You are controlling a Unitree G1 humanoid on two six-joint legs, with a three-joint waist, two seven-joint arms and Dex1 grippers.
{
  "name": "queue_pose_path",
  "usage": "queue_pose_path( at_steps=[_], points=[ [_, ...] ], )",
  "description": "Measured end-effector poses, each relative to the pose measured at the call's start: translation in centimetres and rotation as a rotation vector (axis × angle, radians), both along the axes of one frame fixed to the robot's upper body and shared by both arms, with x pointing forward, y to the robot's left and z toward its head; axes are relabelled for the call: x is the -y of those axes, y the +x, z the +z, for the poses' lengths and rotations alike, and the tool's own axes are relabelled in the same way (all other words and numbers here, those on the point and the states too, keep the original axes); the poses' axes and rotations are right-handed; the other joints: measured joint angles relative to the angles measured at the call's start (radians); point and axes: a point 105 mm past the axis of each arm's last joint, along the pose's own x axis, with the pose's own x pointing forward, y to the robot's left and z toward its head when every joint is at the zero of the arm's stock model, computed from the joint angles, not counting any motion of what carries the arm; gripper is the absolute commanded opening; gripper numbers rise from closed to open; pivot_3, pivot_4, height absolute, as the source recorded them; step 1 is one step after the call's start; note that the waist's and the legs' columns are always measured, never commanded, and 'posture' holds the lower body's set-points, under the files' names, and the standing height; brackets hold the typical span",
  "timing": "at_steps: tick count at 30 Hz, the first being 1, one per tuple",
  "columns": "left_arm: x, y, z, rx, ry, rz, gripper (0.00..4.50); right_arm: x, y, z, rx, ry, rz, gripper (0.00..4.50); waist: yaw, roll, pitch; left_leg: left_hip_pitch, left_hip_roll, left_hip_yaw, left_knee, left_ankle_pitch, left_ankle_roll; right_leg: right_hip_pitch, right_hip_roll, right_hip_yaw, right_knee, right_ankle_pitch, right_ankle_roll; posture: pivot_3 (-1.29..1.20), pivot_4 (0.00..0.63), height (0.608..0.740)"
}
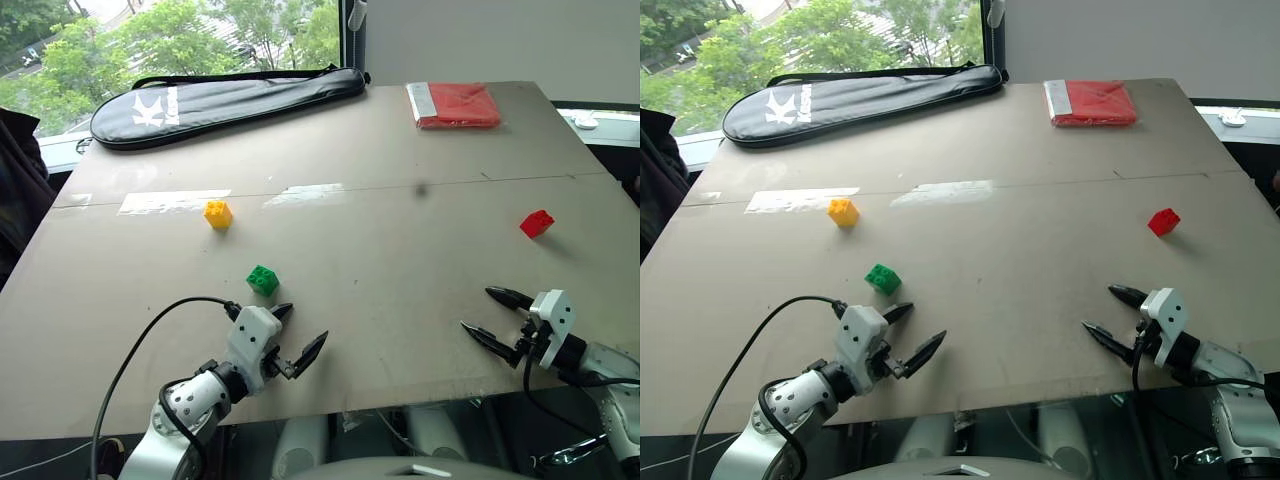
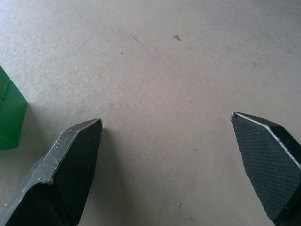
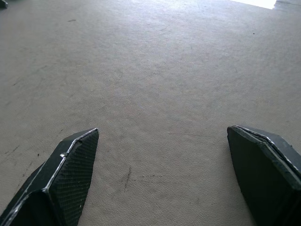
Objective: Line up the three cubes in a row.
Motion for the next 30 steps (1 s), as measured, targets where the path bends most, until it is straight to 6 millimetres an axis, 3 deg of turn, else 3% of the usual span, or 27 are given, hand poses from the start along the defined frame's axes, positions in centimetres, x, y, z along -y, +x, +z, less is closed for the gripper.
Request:
queue_pose_path(
  at_steps=[30],
  points=[
    [0.46,-0.03,0.05,-0.015,0.004,-0.055,4.48,0.16,-0.36,-0.18,-0.009,-0.007,-0.021,4.50,0.001,0.000,0.000,0.000,-0.001,0.000,0.000,0.000,0.000,0.000,0.000,0.000,0.000,0.000,0.000,0.00,0.150,0.701]
  ],
)
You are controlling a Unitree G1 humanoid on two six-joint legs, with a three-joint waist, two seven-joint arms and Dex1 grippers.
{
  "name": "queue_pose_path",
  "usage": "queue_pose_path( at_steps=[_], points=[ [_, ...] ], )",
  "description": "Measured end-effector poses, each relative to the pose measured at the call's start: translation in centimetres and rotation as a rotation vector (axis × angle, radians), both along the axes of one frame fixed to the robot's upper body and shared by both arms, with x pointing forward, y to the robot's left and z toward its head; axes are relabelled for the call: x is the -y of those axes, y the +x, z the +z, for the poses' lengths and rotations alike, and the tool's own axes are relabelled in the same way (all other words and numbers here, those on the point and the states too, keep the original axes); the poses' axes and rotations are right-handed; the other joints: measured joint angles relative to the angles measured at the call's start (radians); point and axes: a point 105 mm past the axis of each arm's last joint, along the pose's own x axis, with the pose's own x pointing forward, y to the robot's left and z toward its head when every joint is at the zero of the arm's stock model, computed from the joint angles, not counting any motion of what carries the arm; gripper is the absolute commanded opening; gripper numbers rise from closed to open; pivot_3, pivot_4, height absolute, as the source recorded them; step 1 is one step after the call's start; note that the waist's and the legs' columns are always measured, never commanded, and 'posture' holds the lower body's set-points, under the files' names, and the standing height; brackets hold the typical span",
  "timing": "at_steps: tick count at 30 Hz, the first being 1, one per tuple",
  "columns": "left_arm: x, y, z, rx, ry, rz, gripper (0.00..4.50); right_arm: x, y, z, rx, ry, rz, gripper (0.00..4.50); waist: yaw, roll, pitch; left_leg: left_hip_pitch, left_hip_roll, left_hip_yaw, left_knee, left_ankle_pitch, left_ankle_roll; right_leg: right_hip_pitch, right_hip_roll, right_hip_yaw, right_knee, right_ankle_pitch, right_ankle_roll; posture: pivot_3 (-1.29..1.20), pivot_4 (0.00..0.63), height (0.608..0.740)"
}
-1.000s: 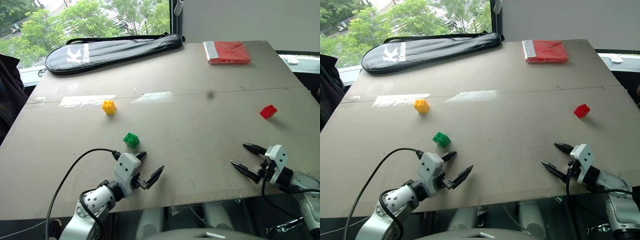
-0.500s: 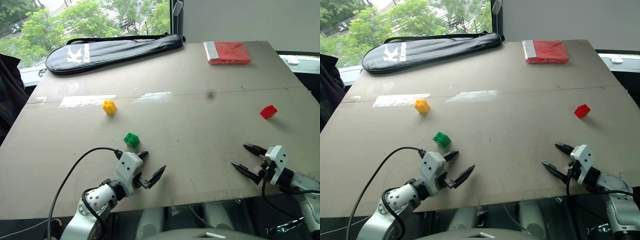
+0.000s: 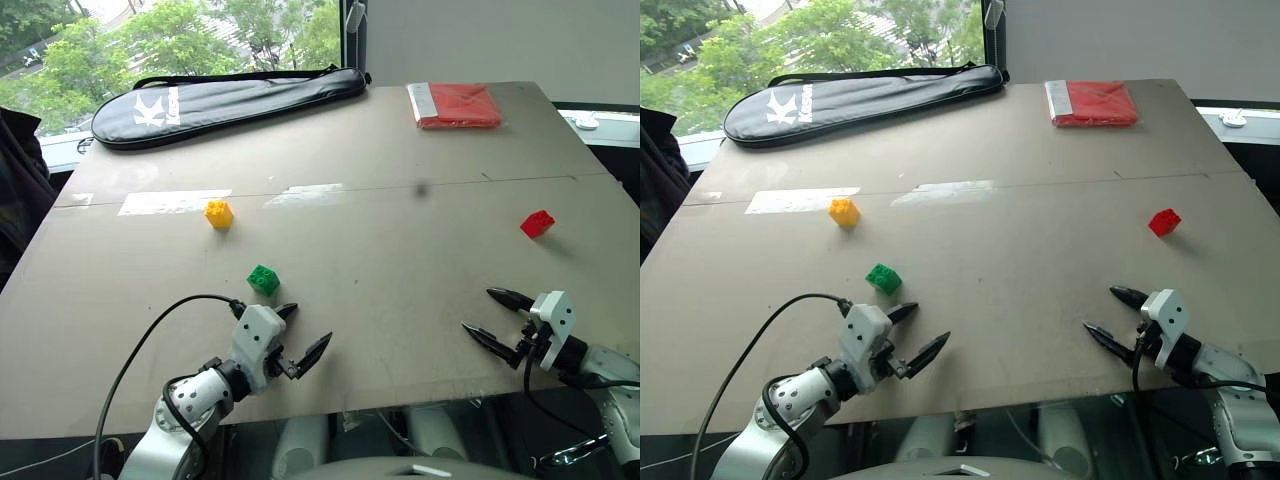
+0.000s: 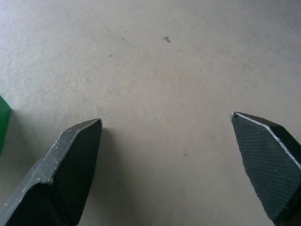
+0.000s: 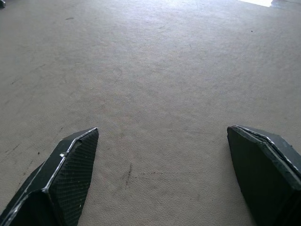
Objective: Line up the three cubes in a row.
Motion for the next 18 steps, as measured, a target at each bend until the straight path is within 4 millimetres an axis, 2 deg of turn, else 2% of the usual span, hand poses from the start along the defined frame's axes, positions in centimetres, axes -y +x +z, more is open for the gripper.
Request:
queue_pose_path(
  at_steps=[3,6,13,18],
  points=[
    [0.0,0.0,0.1,-0.003,0.008,-0.024,4.48,0.4,0.3,0.3,0.012,-0.003,-0.030,4.50,0.000,0.000,0.000,0.000,0.000,0.000,0.000,0.000,0.000,0.000,0.000,0.000,0.000,0.000,0.000,0.00,0.150,0.701],
    [0.2,0.2,0.6,-0.011,0.011,-0.062,4.48,2.1,1.3,1.0,0.031,-0.005,-0.125,4.50,-0.002,0.001,0.001,0.000,0.000,0.000,0.000,0.000,0.000,0.000,0.000,0.001,0.000,0.000,0.000,0.00,0.150,0.701],
    [1.8,0.9,4.4,0.049,0.005,-0.212,4.48,5.8,5.2,6.7,0.170,-0.001,-0.318,4.50,-0.006,0.002,0.002,0.000,-0.002,0.001,0.000,0.000,0.000,0.000,0.002,0.001,0.001,0.000,0.000,0.00,0.150,0.701],
    [2.8,2.2,7.4,0.094,-0.021,-0.284,4.48,8.0,8.4,8.5,0.141,-0.021,-0.460,4.50,-0.004,0.002,0.002,0.000,-0.003,0.001,0.000,0.000,0.000,0.000,0.002,0.001,0.001,0.001,0.000,0.00,0.150,0.701]
  ],
)
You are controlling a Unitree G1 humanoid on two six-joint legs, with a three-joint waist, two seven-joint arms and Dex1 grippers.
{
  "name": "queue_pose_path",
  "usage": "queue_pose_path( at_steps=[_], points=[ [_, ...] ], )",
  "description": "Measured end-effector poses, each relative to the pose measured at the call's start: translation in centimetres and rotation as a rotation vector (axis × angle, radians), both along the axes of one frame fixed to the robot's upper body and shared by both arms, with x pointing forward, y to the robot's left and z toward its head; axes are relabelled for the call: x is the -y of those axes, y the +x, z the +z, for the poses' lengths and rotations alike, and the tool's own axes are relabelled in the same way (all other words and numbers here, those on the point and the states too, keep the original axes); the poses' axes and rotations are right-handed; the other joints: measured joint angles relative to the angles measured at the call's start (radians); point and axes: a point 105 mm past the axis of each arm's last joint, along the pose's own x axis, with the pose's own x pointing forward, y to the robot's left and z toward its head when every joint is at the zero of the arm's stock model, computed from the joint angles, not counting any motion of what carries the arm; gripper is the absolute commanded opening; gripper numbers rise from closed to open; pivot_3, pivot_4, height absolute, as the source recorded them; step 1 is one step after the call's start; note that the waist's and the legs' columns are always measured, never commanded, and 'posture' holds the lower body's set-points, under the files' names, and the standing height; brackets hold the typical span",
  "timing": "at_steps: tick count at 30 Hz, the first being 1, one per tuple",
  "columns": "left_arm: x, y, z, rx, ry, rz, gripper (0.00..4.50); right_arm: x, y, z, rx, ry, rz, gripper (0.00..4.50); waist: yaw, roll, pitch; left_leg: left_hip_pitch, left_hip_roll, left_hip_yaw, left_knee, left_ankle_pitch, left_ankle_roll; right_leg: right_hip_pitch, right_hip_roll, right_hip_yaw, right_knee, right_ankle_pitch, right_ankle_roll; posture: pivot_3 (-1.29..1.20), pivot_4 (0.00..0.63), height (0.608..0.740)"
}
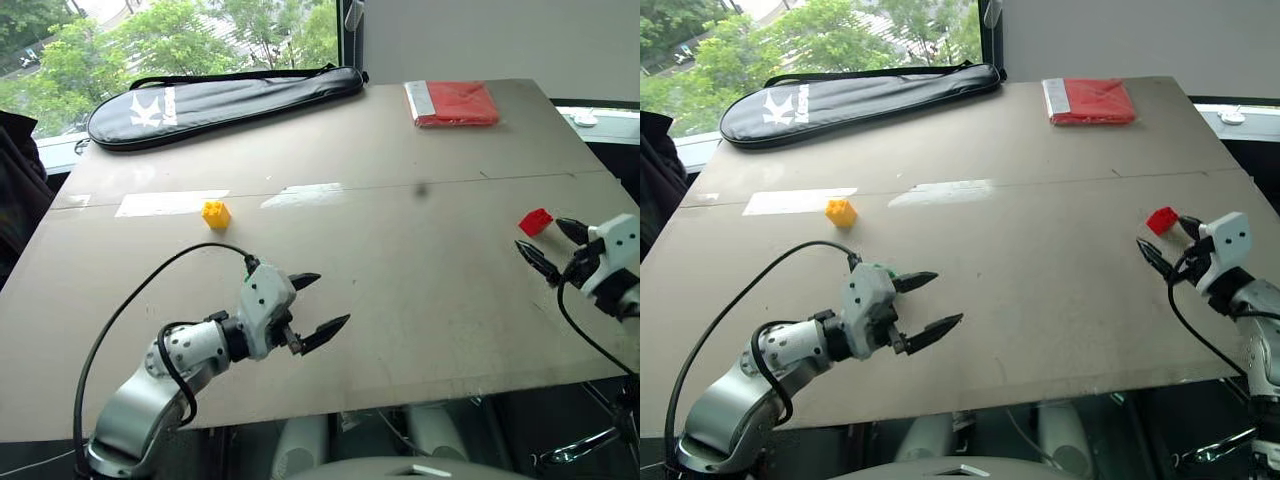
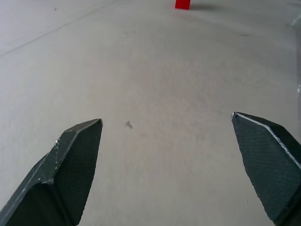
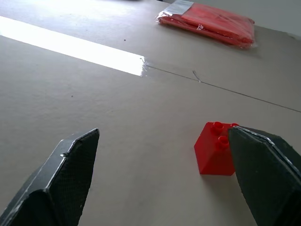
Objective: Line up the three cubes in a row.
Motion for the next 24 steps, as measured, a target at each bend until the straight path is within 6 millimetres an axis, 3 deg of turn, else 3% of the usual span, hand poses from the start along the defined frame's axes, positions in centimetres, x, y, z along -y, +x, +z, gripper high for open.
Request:
queue_pose_path(
  at_steps=[3,6,14,18,19,21,24],
  points=[
    [0.6,0.3,2.1,0.026,-0.003,-0.057,4.48,1.5,2.0,0.4,-0.050,0.022,-0.094,4.50,0.000,0.000,0.000,0.000,0.000,0.000,0.000,0.000,0.000,0.000,0.000,0.001,0.000,0.000,0.000,0.00,0.150,0.701],
    [0.9,0.2,2.8,0.018,0.008,-0.094,4.48,2.1,3.2,0.0,-0.115,0.030,-0.138,4.50,-0.003,0.001,0.000,0.000,0.000,0.001,0.000,0.000,0.000,0.000,0.000,0.001,0.000,0.000,0.000,0.00,0.150,0.701],
    [1.9,-0.3,4.3,-0.001,-0.004,-0.166,4.48,1.7,5.9,0.0,-0.266,0.065,-0.124,4.50,-0.003,0.001,0.001,0.000,-0.001,0.001,-0.001,0.000,0.000,0.000,0.000,0.002,0.000,0.000,0.000,0.00,0.150,0.701],
    [2.0,-0.5,4.4,-0.005,0.002,-0.169,4.48,1.5,5.8,-1.5,-0.351,0.071,-0.091,4.50,-0.001,0.001,0.001,-0.001,-0.001,0.000,-0.001,0.000,0.000,0.000,0.000,0.002,-0.001,0.002,-0.002,0.00,0.150,0.701],
    [2.0,-0.6,4.4,-0.008,0.002,-0.171,4.50,1.5,5.7,-2.1,-0.382,0.071,-0.078,3.93,-0.001,0.001,0.001,-0.001,-0.001,0.000,-0.001,0.000,0.000,0.000,0.000,0.002,-0.001,0.002,-0.002,0.00,0.150,0.701],
    [2.0,-0.6,4.5,-0.006,0.002,-0.170,4.50,1.3,5.6,-2.4,-0.394,0.069,-0.067,3.35,-0.002,0.001,0.001,-0.001,-0.001,0.001,-0.001,0.000,0.000,0.000,0.000,0.002,-0.001,0.002,-0.002,0.00,0.150,0.701],
    [1.9,-0.6,4.5,-0.004,0.003,-0.169,4.50,1.1,5.6,-2.4,-0.400,0.061,-0.048,1.82,-0.002,0.001,0.001,-0.001,-0.001,0.001,-0.001,0.000,0.000,0.000,0.000,0.002,-0.001,0.001,-0.002,0.00,0.150,0.701]
  ],
)
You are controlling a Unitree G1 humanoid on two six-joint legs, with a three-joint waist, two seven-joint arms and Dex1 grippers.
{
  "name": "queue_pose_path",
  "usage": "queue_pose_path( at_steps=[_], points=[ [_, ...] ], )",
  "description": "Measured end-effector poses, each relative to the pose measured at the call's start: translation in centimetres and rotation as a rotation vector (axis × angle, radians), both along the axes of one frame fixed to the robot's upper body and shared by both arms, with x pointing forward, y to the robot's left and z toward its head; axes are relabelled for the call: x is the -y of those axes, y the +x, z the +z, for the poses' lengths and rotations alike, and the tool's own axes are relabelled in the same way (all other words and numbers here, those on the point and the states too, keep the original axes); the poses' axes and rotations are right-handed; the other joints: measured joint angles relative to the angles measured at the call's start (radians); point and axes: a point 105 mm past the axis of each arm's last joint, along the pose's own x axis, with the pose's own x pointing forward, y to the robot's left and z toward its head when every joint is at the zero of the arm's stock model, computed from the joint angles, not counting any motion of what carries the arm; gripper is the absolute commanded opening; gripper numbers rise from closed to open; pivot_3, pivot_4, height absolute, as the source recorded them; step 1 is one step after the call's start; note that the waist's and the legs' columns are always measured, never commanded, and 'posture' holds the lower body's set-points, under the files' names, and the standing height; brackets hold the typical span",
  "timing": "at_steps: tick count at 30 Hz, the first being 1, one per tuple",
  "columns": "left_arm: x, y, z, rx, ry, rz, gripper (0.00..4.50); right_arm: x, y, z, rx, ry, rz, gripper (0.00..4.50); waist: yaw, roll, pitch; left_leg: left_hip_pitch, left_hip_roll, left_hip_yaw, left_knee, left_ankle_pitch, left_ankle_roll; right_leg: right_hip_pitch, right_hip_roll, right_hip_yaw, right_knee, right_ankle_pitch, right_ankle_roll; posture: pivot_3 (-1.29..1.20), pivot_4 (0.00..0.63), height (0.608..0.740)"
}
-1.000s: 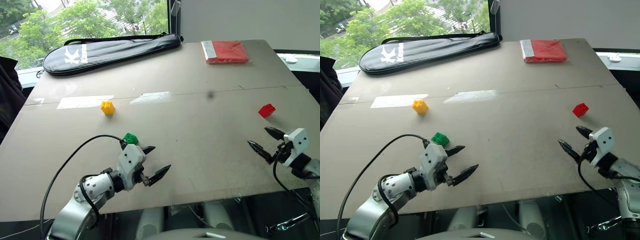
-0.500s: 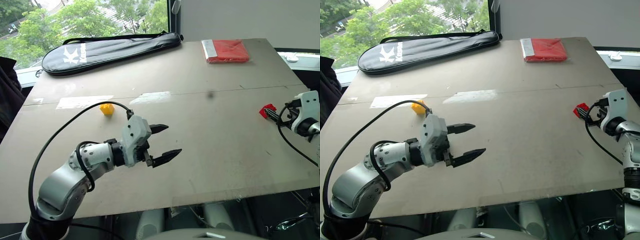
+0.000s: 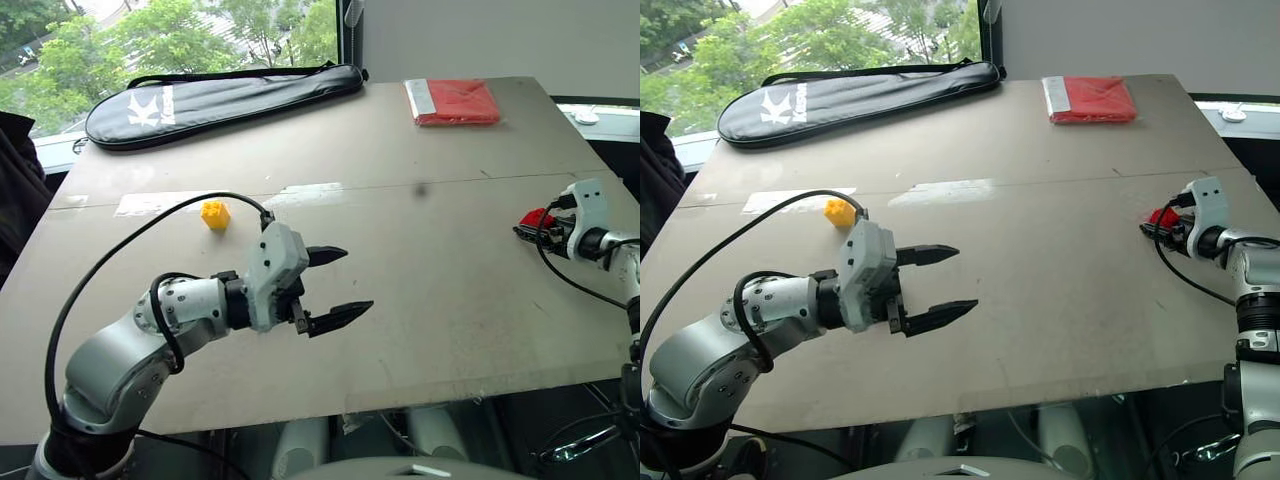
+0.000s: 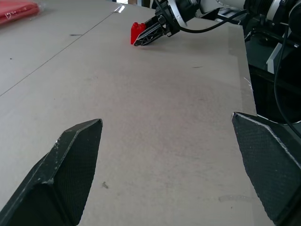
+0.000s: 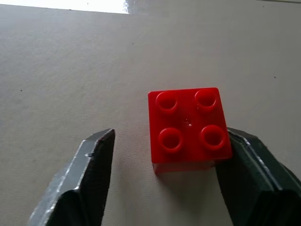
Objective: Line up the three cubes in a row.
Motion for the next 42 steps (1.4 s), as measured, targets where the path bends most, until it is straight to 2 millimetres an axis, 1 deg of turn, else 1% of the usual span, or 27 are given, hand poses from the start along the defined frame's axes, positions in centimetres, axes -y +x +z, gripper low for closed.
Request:
queue_pose_path(
  at_steps=[1,5,8,9,11,12,13,14,17,21,24,26,28,31,32,34,35,36,38,39,42],
  points=[
    [0.0,0.0,0.0,0.000,0.001,0.000,4.50,0.0,0.0,0.0,0.002,-0.003,0.004,1.32,0.000,0.000,0.000,0.000,0.000,0.000,0.000,0.000,0.000,0.000,0.000,0.000,0.000,0.000,0.001,0.00,0.150,0.701],
    [-0.1,0.0,0.0,0.004,0.006,-0.002,4.50,-0.7,-0.5,0.3,0.026,-0.040,0.016,1.28,0.001,0.000,0.000,0.000,0.000,-0.001,0.000,0.000,0.000,0.000,0.000,-0.001,0.000,0.000,0.003,0.00,0.150,0.701],
    [-0.3,0.1,-0.2,0.008,0.026,-0.003,4.50,-2.6,-1.4,0.2,0.072,-0.039,0.012,1.28,0.000,0.000,0.000,0.000,0.001,-0.002,0.000,0.000,0.000,0.000,0.001,-0.001,0.000,0.001,0.004,0.00,0.150,0.701],
    [-0.4,0.2,-0.3,0.008,0.030,-0.003,4.50,-3.7,-2.0,-0.1,0.079,-0.027,0.003,1.28,0.001,0.000,0.000,-0.001,0.001,-0.002,-0.001,0.000,0.000,-0.001,0.001,-0.001,0.000,0.001,0.005,0.00,0.150,0.701],
    [-0.7,0.5,-0.6,0.000,0.038,0.003,4.50,-6.8,-3.4,-1.0,0.080,0.012,0.014,1.28,0.001,0.000,0.000,-0.001,0.002,-0.003,-0.001,0.000,0.000,-0.001,0.002,-0.002,0.001,0.001,0.005,0.00,0.150,0.701],
    [-0.8,0.7,-0.7,-0.002,0.040,0.003,4.50,-8.0,-4.0,-1.1,0.088,0.021,0.003,1.28,0.001,0.001,0.000,-0.001,0.002,-0.003,-0.001,0.000,0.000,-0.002,0.002,-0.002,0.001,0.001,0.005,0.00,0.150,0.701],
    [-1.0,0.9,-0.8,-0.001,0.048,0.004,4.50,-9.5,-4.8,-1.3,0.085,0.044,-0.012,1.28,0.001,0.001,0.000,-0.001,0.002,-0.003,-0.001,0.000,0.000,-0.002,0.002,-0.002,0.002,0.000,0.004,0.00,0.150,0.701],
    [-1.4,1.3,-1.0,0.003,0.064,0.008,4.50,-11.5,-5.6,-1.4,0.079,0.091,-0.037,1.28,-0.001,0.001,0.000,-0.001,0.002,-0.003,-0.001,0.000,0.000,-0.002,0.003,-0.002,0.002,-0.001,0.002,0.00,0.150,0.701],
    [-1.6,2.0,-1.5,0.025,0.103,0.001,4.50,-14.0,-6.6,-1.5,0.037,0.121,-0.112,1.28,0.000,0.001,0.000,0.000,0.001,-0.003,-0.001,0.001,-0.001,-0.002,0.002,-0.001,0.003,-0.001,0.001,0.00,0.150,0.701],
    [-1.8,2.9,-2.2,0.044,0.144,-0.011,4.50,-16.4,-7.9,-1.4,-0.006,0.038,-0.148,1.28,0.001,0.001,0.000,-0.001,0.000,-0.003,0.000,0.001,-0.001,-0.002,0.001,0.000,0.003,-0.001,0.001,0.00,0.150,0.701],
    [-1.7,3.0,-2.5,0.044,0.153,-0.028,4.50,-17.4,-8.2,-1.3,-0.012,0.026,-0.135,1.28,-0.002,0.001,0.000,-0.002,0.001,-0.003,-0.001,0.001,-0.001,-0.003,0.001,-0.001,0.002,-0.001,0.001,0.00,0.150,0.701],
    [-1.6,2.9,-2.6,0.042,0.151,-0.035,4.50,-17.5,-8.2,-1.3,-0.010,0.019,-0.134,1.28,-0.002,0.001,0.000,-0.003,0.001,-0.003,-0.001,0.001,-0.001,-0.004,0.001,-0.001,0.002,-0.001,0.001,0.00,0.150,0.701],
    [-1.6,3.0,-2.7,0.052,0.150,-0.042,4.50,-17.6,-8.1,-1.1,-0.001,-0.007,-0.134,1.28,-0.003,0.001,0.000,-0.007,0.001,-0.003,-0.001,0.001,-0.001,-0.008,0.002,-0.001,0.002,-0.001,0.002,0.00,0.150,0.701],
    [-1.4,2.9,-2.7,0.048,0.142,-0.052,4.50,-17.6,-8.0,-1.0,0.002,-0.015,-0.133,1.28,-0.003,0.001,0.000,-0.008,0.001,-0.004,-0.001,0.001,-0.001,-0.008,0.002,-0.002,0.002,-0.001,0.002,0.00,0.150,0.701],
    [-1.4,2.8,-2.7,0.043,0.138,-0.059,4.50,-17.6,-8.0,-1.0,0.005,-0.019,-0.130,1.78,-0.003,0.001,0.000,-0.008,0.001,-0.004,-0.001,0.001,-0.001,-0.008,0.002,-0.002,0.002,-0.001,0.002,0.00,0.150,0.701],
    [-1.2,2.7,-2.7,0.032,0.125,-0.073,4.50,-17.6,-8.0,-1.0,0.008,-0.024,-0.126,2.47,-0.003,0.001,0.000,-0.008,0.001,-0.004,-0.001,0.001,-0.001,-0.008,0.002,-0.002,0.002,-0.001,0.002,0.00,0.150,0.701],
    [-1.1,2.5,-2.6,0.024,0.114,-0.083,4.50,-17.5,-7.9,-1.0,0.009,-0.030,-0.122,2.73,-0.003,0.001,0.000,-0.008,0.001,-0.005,-0.001,0.001,-0.001,-0.008,0.002,-0.003,0.002,-0.001,0.002,0.00,0.150,0.701],
    [-1.1,2.4,-2.6,0.011,0.104,-0.092,4.50,-17.5,-7.9,-1.0,0.009,-0.033,-0.118,3.14,-0.003,0.001,0.000,-0.009,0.001,-0.005,-0.001,0.001,-0.001,-0.008,0.002,-0.003,0.002,-0.001,0.002,0.00,0.150,0.701],
    [-1.1,2.3,-2.5,0.000,0.092,-0.098,4.50,-17.5,-7.9,-1.1,0.004,-0.038,-0.119,4.17,-0.003,0.001,0.000,-0.009,0.001,-0.005,-0.001,0.001,-0.001,-0.008,0.002,-0.003,0.002,-0.001,0.002,0.00,0.150,0.701],
    [-1.1,2.3,-2.5,0.000,0.089,-0.098,4.50,-17.4,-7.8,-1.2,0.001,-0.039,-0.119,4.47,-0.003,0.001,0.000,-0.009,0.001,-0.005,-0.001,0.001,-0.001,-0.008,0.002,-0.003,0.002,-0.001,0.002,0.00,0.150,0.701],
    [-1.4,2.4,-2.4,0.001,0.080,-0.082,4.50,-17.5,-7.8,-1.2,0.001,-0.039,-0.115,4.47,-0.004,0.001,0.000,-0.009,0.001,-0.005,-0.001,0.001,-0.001,-0.008,0.002,-0.003,0.002,-0.001,0.002,0.00,0.150,0.701]
  ],
)
